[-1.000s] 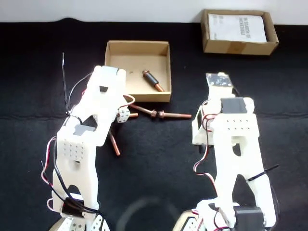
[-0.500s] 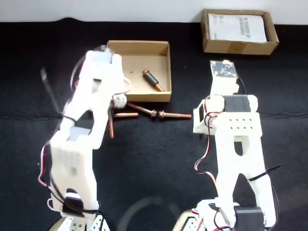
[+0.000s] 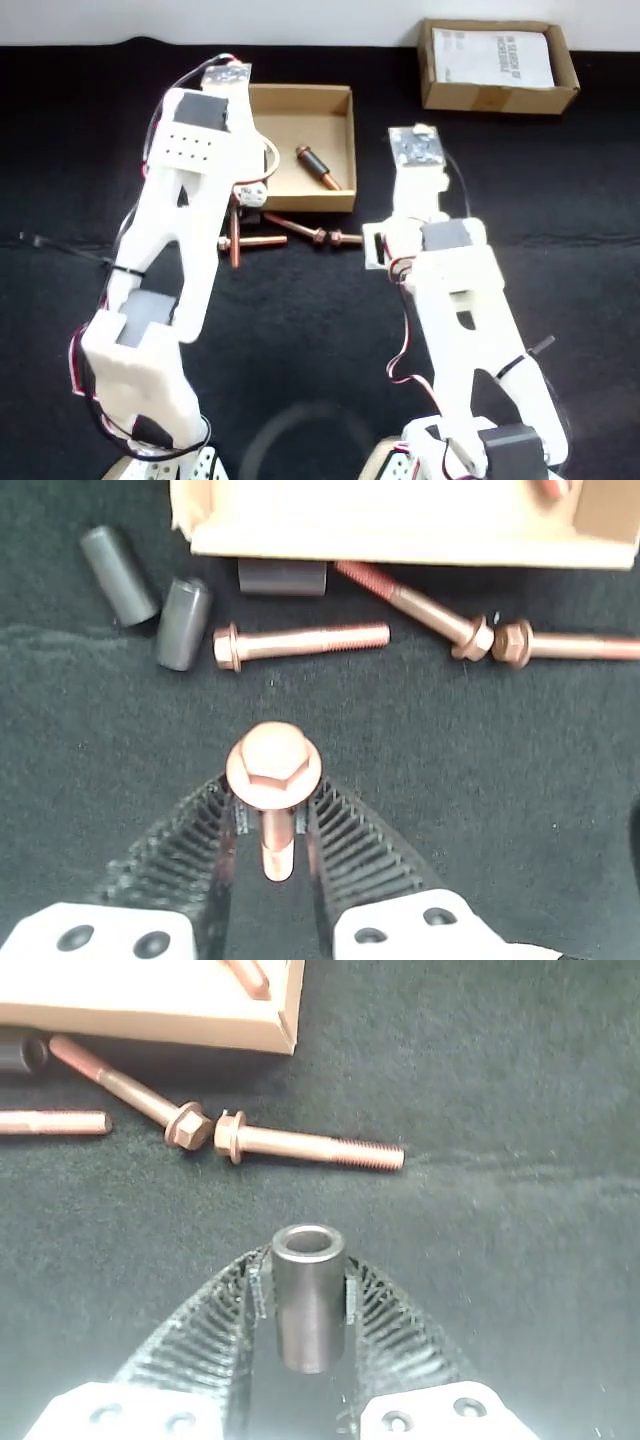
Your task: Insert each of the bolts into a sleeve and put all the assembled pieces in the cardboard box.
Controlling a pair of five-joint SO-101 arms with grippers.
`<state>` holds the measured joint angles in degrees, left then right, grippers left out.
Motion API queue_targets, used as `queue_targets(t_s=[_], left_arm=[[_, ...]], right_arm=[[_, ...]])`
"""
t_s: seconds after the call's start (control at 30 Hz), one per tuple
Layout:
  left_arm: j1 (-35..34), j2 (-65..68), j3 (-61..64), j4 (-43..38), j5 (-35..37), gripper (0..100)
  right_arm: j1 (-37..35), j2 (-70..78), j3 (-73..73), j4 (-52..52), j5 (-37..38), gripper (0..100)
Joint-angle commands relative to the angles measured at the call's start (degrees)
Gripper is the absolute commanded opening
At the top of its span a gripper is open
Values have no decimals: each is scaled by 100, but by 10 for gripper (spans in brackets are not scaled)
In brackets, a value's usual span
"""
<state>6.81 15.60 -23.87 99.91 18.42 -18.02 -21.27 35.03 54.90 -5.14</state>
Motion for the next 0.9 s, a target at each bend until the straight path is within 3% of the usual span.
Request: queue_targets(t_s=[0.0, 0.27, 0.43, 0.67, 0.87], left_arm=[[127, -901, 611, -264, -167, 9], [92, -2941, 3363, -1864, -308, 9], [127, -3864, 4690, -2453, -308, 9], [136, -4154, 5200, -2637, -264, 9], [136, -4198, 5191, -2998, -264, 9]], right_arm=[[-40, -66, 136, -611, -26, 8], [-40, -602, 365, -1569, -1081, 8], [-40, -2044, 1218, -2237, -1099, 8], [-40, -4585, 2844, -2290, -1046, 8], [-48, -6774, 4532, -2308, -352, 8]])
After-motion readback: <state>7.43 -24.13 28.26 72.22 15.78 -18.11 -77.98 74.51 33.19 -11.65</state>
